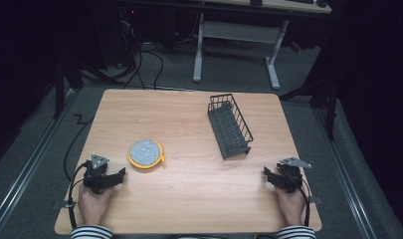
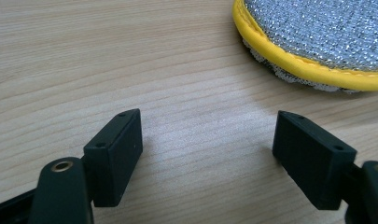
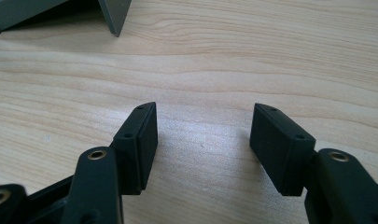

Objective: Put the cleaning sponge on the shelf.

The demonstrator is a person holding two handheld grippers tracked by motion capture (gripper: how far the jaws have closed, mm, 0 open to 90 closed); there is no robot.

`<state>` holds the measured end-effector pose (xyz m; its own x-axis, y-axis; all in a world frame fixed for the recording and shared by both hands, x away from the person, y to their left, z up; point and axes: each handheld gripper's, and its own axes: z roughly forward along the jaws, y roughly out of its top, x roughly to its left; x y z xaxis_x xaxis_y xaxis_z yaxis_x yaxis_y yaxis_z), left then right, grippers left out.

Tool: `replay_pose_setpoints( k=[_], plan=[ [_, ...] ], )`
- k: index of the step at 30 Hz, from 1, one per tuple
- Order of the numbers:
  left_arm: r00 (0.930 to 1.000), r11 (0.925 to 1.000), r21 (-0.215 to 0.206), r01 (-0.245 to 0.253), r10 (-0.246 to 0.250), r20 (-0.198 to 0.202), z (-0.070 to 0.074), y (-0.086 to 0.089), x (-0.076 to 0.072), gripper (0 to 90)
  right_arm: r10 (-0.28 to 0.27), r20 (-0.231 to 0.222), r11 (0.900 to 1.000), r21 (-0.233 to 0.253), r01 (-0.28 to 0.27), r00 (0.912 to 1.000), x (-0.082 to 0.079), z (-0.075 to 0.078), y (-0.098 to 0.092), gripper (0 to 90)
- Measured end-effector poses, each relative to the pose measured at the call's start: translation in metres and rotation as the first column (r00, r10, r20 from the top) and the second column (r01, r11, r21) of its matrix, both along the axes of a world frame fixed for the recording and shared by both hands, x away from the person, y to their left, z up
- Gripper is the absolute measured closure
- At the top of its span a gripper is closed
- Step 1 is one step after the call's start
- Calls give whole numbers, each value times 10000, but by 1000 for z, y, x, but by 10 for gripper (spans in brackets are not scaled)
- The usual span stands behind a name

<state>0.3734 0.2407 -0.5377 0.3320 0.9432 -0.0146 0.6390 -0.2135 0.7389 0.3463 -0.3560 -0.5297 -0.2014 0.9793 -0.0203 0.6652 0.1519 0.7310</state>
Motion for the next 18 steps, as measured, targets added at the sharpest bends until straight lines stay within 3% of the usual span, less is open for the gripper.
replay_pose_setpoints(
  k=[18],
  plan=[
    [10000, 10000, -45, 28, -28, -5, 0, 0, 0, 247, 35, 0, 10000, 23, -35, 10000, 0, 0, 0, 429]
  ],
)
